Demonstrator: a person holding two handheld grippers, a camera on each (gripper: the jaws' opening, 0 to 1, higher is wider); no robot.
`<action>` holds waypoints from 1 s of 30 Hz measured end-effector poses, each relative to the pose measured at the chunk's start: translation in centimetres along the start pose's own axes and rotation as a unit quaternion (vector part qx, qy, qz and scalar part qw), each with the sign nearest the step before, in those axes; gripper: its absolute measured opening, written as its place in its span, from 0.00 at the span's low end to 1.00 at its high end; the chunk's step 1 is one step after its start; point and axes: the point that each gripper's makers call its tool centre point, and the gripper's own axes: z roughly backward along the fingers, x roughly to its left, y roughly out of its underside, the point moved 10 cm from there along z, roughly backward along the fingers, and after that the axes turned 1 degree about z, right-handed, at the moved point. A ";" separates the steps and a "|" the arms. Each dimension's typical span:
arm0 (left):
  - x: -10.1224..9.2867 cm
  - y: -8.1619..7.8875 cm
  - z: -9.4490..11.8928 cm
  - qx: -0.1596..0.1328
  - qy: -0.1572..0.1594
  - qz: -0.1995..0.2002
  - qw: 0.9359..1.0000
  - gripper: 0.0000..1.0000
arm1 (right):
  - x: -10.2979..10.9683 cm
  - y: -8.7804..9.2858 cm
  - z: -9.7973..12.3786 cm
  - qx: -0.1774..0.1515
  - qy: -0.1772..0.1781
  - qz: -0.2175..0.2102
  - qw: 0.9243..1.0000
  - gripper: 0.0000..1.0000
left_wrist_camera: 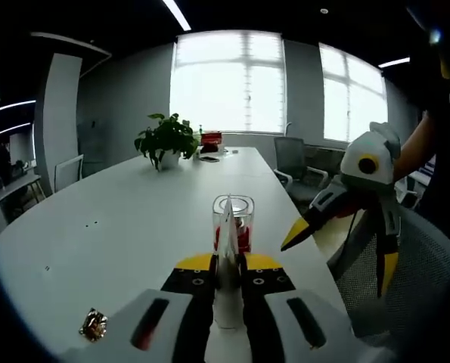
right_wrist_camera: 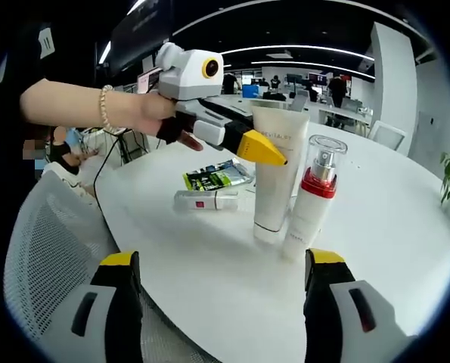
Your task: Arrange the skincare products in the storage area until every visible bottle or jar stands upright without overlapping.
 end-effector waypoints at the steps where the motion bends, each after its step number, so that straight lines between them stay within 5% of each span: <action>1: 0.1 0.0 0.0 0.001 0.000 0.002 1.000 0.06 | 0.0 0.0 0.0 0.000 0.000 0.000 1.000 0.89; 12: -0.3 0.6 0.7 0.024 -0.022 0.007 0.999 0.11 | 0.0 0.0 -0.1 0.002 -0.003 0.003 1.000 0.90; 30: -2.8 1.9 4.9 0.046 -0.094 0.078 0.991 0.43 | 0.4 -0.1 -0.3 0.003 -0.019 0.017 1.000 0.90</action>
